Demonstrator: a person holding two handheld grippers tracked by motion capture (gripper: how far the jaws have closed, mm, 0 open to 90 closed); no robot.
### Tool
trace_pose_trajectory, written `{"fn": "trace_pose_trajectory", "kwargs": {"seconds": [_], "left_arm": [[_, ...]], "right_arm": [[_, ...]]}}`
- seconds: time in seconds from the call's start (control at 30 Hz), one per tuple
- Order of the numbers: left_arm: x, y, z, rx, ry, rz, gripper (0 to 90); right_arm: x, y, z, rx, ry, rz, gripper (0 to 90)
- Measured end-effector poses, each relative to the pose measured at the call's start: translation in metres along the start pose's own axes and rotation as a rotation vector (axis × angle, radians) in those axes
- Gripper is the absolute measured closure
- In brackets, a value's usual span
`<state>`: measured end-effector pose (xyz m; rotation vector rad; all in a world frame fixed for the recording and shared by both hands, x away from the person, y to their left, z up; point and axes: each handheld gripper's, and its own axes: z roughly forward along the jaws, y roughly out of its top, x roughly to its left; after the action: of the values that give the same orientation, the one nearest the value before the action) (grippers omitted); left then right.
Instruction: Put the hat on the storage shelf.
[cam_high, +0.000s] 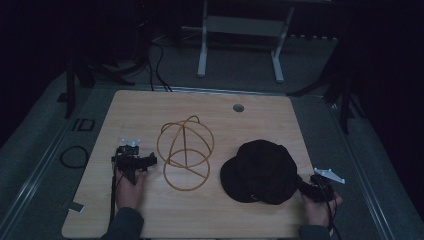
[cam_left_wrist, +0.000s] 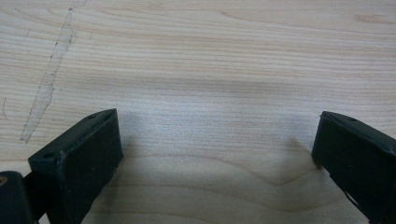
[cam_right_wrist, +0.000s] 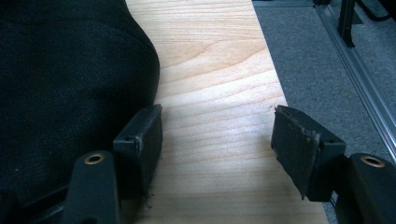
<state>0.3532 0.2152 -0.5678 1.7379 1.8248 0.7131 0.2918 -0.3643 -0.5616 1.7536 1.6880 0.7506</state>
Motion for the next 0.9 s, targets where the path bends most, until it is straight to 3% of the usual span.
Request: {"fn": "trace_pose_trajectory", "kwargs": {"seconds": [0.23,0.3,0.37,0.63,0.77,0.9], "left_arm": [[0.0,0.0,0.0,-0.001,0.0,-0.002,1.2],[-0.001,0.0,0.0,0.0,0.002,-0.002,1.2],[-0.001,0.0,0.0,0.0,0.002,-0.002,1.2],[-0.001,0.0,0.0,0.001,0.002,-0.003,1.2],[-0.001,0.0,0.0,0.001,0.003,-0.004,1.2],[-0.001,0.0,0.0,0.001,0.003,-0.005,1.2]], "right_arm": [[-0.001,0.002,0.0,0.017,0.011,-0.011,35.3],[-0.001,0.005,-0.003,0.047,0.018,-0.019,43.1],[0.0,0.007,-0.003,0.058,0.023,-0.02,44.5],[0.006,0.019,-0.015,0.006,0.045,-0.063,48.0],[0.011,0.025,-0.017,0.003,0.06,-0.098,48.2],[0.01,0.03,-0.017,0.026,0.113,-0.113,51.2]]}}
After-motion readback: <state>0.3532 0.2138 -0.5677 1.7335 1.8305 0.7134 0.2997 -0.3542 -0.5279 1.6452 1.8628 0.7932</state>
